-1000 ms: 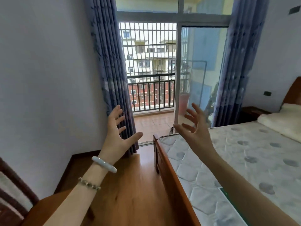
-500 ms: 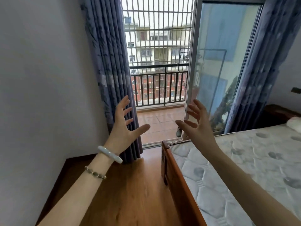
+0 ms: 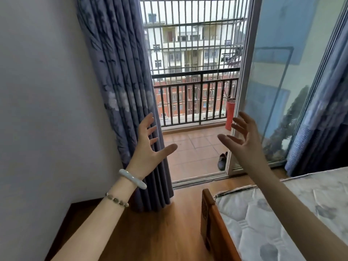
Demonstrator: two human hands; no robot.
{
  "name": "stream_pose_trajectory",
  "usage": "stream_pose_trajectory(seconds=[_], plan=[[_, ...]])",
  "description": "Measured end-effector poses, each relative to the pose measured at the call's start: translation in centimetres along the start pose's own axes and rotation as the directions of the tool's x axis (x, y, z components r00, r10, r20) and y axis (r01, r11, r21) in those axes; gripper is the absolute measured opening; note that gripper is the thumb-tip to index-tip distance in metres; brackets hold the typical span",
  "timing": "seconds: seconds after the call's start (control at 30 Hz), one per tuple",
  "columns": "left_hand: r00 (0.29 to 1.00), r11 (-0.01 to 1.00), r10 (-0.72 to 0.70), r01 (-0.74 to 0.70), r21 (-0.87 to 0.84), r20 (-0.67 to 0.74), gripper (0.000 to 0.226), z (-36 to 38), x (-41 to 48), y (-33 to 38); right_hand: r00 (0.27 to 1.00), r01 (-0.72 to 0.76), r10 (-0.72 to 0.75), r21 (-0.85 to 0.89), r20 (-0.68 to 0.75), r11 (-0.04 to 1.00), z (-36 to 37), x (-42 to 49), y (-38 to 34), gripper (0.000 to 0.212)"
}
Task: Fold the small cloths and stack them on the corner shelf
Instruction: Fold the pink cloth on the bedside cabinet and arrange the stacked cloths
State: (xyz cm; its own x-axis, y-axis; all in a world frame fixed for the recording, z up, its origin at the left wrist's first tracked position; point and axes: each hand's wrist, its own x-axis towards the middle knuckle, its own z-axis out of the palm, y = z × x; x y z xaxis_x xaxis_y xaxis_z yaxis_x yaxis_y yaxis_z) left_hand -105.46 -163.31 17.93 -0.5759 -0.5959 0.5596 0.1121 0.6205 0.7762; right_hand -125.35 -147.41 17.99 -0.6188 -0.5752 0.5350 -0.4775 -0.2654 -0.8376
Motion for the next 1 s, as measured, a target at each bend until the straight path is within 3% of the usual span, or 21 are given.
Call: stream_pose_trajectory(seconds=[0.43,0.6,0.77,1.0], plan=[[0.995,0.993,0.052,-0.043,-0.105,0.088,0.109,7.1,24.3,-14.3,0.992,-0.055,0.038,-0.145,-0.12,0.988,2.2,21.8,12.8,0.077],[0.981,0.986,0.124,-0.106,-0.127,0.151,0.101,10.5,33.7,-20.6,0.981,-0.085,0.053,-0.167,-0.186,0.982,3.5,28.9,18.1,0.074],[0.933,0.954,0.272,-0.229,-0.195,0.236,0.099,14.1,44.4,-26.8,0.947,-0.138,0.066,-0.212,-0.315,0.967,5.2,37.1,23.3,0.088],[0.842,0.88,0.388,-0.217,-0.423,0.375,0.097,20.5,57.7,-30.4,0.877,-0.154,0.04,-0.203,-0.479,0.967,4.7,47.9,27.9,0.085]])
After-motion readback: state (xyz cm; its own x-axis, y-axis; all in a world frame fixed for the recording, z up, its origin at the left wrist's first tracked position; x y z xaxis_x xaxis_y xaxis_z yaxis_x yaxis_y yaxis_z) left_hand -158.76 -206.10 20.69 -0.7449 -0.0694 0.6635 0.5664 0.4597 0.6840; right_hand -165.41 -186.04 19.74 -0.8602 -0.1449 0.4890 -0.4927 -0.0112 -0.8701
